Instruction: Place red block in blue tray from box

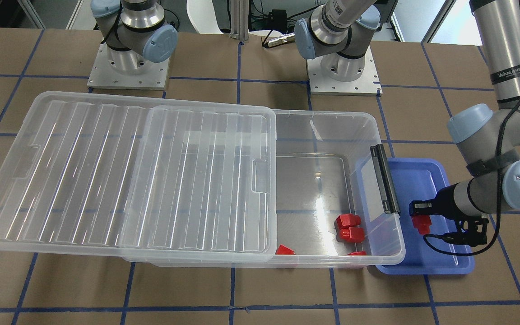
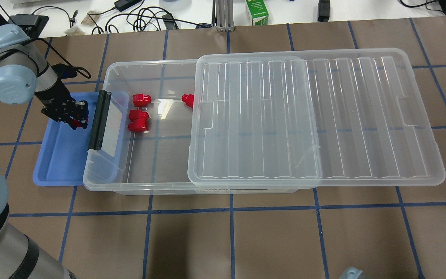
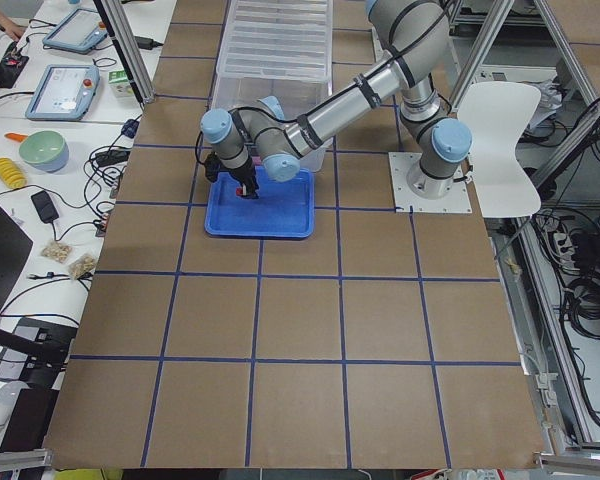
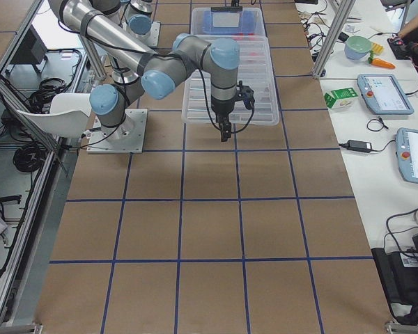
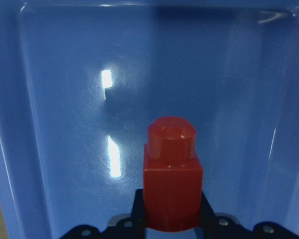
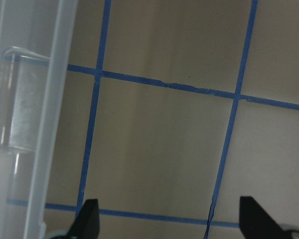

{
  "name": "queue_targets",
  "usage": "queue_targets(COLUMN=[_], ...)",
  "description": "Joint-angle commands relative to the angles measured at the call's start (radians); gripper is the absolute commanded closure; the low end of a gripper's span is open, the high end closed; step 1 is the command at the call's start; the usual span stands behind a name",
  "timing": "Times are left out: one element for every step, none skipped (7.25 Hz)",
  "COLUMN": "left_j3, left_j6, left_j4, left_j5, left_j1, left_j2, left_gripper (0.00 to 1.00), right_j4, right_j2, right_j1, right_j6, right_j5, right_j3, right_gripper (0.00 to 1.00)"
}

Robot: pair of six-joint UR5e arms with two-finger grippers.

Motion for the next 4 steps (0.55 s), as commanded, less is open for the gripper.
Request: queue_targets(left_j3=[-0.001, -0.001, -0.001, -0.008], left_j6=[0.004, 0.005, 0.005, 0.007], left_j4=[0.003, 0.003, 0.003, 0.001], left_j5=[0.009, 0.042, 0.043, 0.044], left_j1=[0.0, 0.0, 0.0, 0.0], left_j2=[-0.027, -0.035, -0.041, -0.044], left_gripper=[1.0, 1.0, 1.0, 1.0], right_j4=[-0.076, -0.074, -0.074, -0.074], right_j2=[0.074, 0.078, 0.077, 0.077], right_j1=[0.004, 0.008, 0.014, 0.024], right_j6=[0.085, 0.16, 0.162, 0.205], right_j5=[0.003, 0.006, 0.008, 0.008], right_j3=[0.027, 0.031, 0.036, 0.041], right_gripper=[0.0, 0.0, 0.0, 0.01])
